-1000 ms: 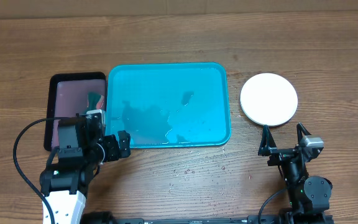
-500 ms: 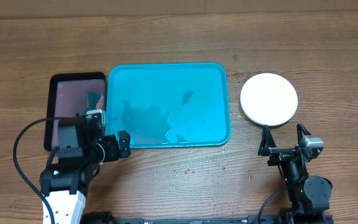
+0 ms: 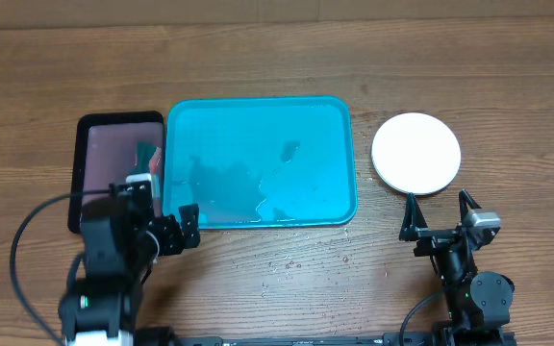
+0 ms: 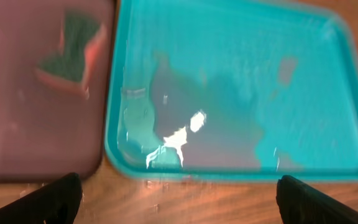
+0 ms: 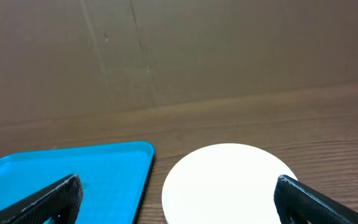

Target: Clean dirty plates on tray and stack at the side

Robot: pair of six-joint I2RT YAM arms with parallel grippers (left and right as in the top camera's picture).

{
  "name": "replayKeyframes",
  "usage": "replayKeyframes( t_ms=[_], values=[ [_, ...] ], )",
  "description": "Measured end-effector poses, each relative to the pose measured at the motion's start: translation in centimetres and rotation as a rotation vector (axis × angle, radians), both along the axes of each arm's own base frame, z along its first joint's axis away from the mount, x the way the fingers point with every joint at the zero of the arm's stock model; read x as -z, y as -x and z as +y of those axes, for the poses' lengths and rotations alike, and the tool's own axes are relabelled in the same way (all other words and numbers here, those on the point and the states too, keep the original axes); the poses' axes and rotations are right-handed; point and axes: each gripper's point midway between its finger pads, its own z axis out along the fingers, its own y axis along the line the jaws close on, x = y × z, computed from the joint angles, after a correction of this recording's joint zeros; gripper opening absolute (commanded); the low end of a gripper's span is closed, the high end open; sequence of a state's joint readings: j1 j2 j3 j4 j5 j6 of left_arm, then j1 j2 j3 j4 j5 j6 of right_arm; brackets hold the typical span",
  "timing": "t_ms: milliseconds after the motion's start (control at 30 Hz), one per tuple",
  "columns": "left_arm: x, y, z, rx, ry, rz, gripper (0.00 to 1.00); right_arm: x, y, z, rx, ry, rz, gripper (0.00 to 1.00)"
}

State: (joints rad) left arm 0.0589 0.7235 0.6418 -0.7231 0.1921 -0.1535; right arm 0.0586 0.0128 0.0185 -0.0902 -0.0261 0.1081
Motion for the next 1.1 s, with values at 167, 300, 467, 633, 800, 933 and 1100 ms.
replayKeyframes(
  t_ms=[167,300,467,633,800,933,1100],
  values=[
    [-2.7,-0.7,0.0,-0.001,-0.018,-0.319,1.0,0.0,0.0,0.0,0.0,0.0,0.0,1.0],
    [-3.1,-0.5,-0.2,0.01,-0.02,-0.518,1.0,0.0,0.0,0.0,0.0,0.001,-0.001,1.0],
    [-4.2,-0.2,-0.4,0.021,-0.028,-0.727,1.0,0.0,0.0,0.0,0.0,0.0,0.0,1.0],
    [-5.6,0.0,-0.8,0.033,-0.033,-0.883,1.0,0.0,0.0,0.0,-0.001,0.001,0.0,1.0],
    [-5.9,-0.1,-0.9,0.044,-0.06,-0.952,1.0,0.0,0.0,0.0,0.0,0.001,0.0,1.0],
    [-5.3,-0.2,-1.1,0.063,-0.101,-0.933,1.0,0.0,0.0,0.0,-0.001,0.0,-0.001,1.0],
    [-1.8,-0.3,-1.1,0.079,-0.112,-0.797,1.0,0.0,0.0,0.0,-0.001,0.001,0.001,1.0]
  ],
)
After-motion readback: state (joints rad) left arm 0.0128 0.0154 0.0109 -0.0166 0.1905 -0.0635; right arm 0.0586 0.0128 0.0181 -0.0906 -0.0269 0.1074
